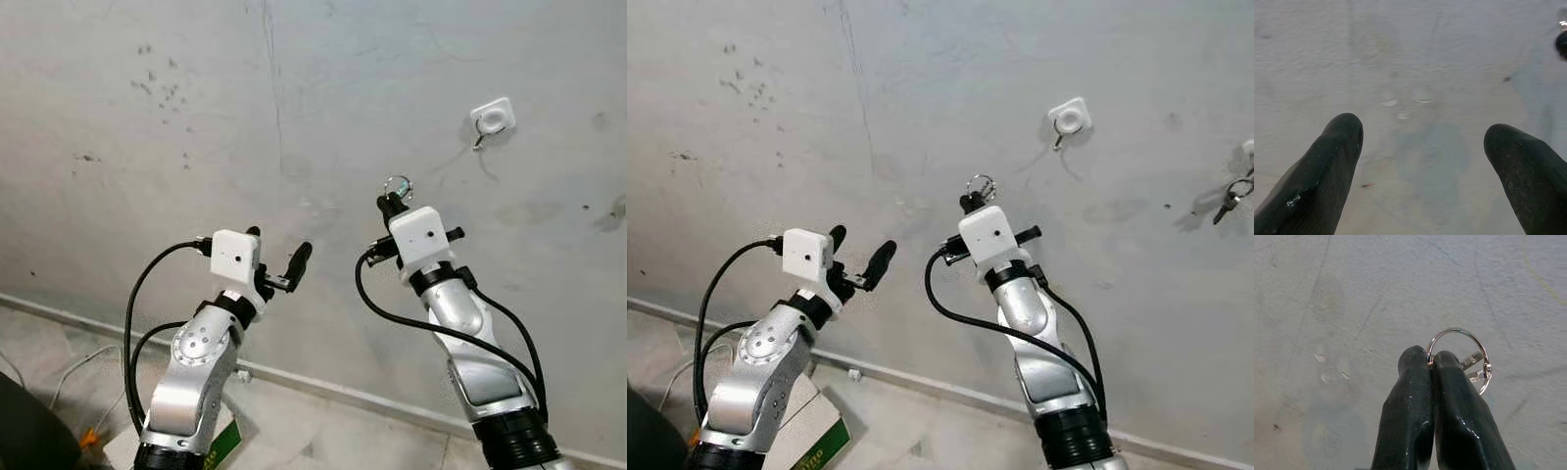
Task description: Hang keys on a hook
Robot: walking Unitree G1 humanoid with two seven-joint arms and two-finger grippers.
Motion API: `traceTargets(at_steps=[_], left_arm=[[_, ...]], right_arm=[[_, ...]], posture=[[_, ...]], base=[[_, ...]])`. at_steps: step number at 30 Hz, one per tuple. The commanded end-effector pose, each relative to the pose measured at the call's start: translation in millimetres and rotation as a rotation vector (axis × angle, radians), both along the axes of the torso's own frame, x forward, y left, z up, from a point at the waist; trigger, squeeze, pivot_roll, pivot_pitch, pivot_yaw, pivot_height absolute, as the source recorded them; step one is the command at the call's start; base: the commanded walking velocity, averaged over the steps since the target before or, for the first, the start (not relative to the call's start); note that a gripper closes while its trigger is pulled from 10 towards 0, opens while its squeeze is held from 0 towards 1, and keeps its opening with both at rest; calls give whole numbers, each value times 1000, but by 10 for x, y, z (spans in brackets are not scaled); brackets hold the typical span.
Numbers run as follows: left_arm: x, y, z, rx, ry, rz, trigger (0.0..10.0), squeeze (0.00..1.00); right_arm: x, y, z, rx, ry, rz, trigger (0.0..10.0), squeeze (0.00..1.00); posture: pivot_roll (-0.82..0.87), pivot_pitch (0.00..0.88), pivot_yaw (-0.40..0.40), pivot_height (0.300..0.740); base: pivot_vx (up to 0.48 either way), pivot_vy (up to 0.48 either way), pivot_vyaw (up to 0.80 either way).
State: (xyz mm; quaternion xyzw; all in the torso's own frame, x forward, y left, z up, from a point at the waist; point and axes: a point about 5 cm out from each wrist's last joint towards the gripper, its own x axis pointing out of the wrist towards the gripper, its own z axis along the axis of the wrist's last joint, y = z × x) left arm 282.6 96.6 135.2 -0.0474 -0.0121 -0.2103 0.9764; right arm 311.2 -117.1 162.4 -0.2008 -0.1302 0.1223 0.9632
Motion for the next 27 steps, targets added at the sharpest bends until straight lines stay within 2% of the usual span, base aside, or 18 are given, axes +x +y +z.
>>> traceTargets(at_steps=[1, 10, 15, 17, 22, 23, 27], left_arm=[[-5, -14, 57, 8, -24, -12, 10000, 0], [-41, 3, 33, 6, -12, -12, 10000, 0], [-55, 14, 31, 4, -7, -4, 10000, 0], [-62, 20, 34, -31, 4, 5, 10000, 0], [-108, 60, 65, -14, -3, 6, 10000, 0], [-160, 106, 67, -1, 2, 15, 10000, 0], [-267, 243, 59, 25, 13, 56, 10000, 0]], right_arm=[[2, -19, 59, 6, -19, -14, 10000, 0], [-138, -132, -62, -22, 22, -23, 10000, 0], [-349, -201, -136, -39, 46, -23, 10000, 0], [-396, -195, -145, -44, 50, -19, 10000, 0], [-527, -161, -177, -47, 69, 3, 10000, 0], [-592, -152, -189, -51, 82, 11, 10000, 0], [-677, -133, -168, -54, 94, 34, 10000, 0]], posture=[[1, 0, 37, 740], [2, 0, 34, 740], [0, 0, 32, 740], [0, 0, 32, 740], [3, 0, 33, 740], [6, 0, 38, 740], [20, 4, 48, 740]], base=[[0, -480, 0], [0, -480, 0], [0, -480, 0], [0, 0, 0], [0, 0, 0], [0, 0, 0], [0, 0, 0]])
